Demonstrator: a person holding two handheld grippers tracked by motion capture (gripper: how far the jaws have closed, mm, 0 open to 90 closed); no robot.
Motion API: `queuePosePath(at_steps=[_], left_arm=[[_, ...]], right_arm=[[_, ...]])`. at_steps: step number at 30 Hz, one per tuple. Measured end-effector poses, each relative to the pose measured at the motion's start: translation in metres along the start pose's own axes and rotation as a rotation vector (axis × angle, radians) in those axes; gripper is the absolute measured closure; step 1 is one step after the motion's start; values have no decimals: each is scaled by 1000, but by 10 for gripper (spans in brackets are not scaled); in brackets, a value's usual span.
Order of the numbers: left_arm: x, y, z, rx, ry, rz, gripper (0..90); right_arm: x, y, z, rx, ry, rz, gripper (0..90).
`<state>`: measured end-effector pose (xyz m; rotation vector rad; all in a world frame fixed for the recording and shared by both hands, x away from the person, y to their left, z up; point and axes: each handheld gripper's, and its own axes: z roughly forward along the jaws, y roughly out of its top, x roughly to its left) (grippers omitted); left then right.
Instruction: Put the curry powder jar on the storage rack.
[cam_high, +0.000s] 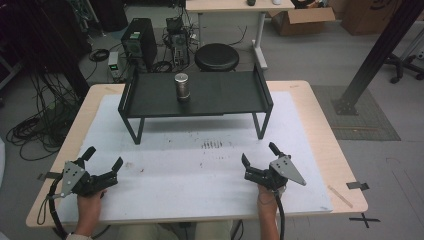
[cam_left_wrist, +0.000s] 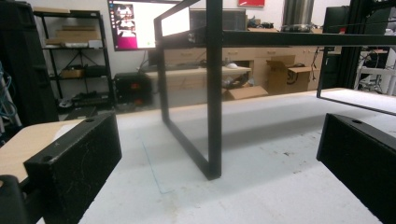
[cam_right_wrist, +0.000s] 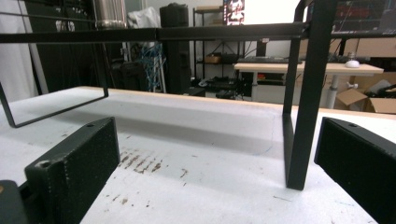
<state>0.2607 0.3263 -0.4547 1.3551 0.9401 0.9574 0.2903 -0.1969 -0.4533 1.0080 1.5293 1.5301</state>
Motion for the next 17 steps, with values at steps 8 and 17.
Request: queuePosePath(at_steps=[8,17], left_arm=[[0,0,0,-2,0,1,2],[0,0,0,1,1,3,2]], right_arm=[[3,-1,-3,-29,-3,-26,0],[3,-2,-3,-33,-2,-30,0]])
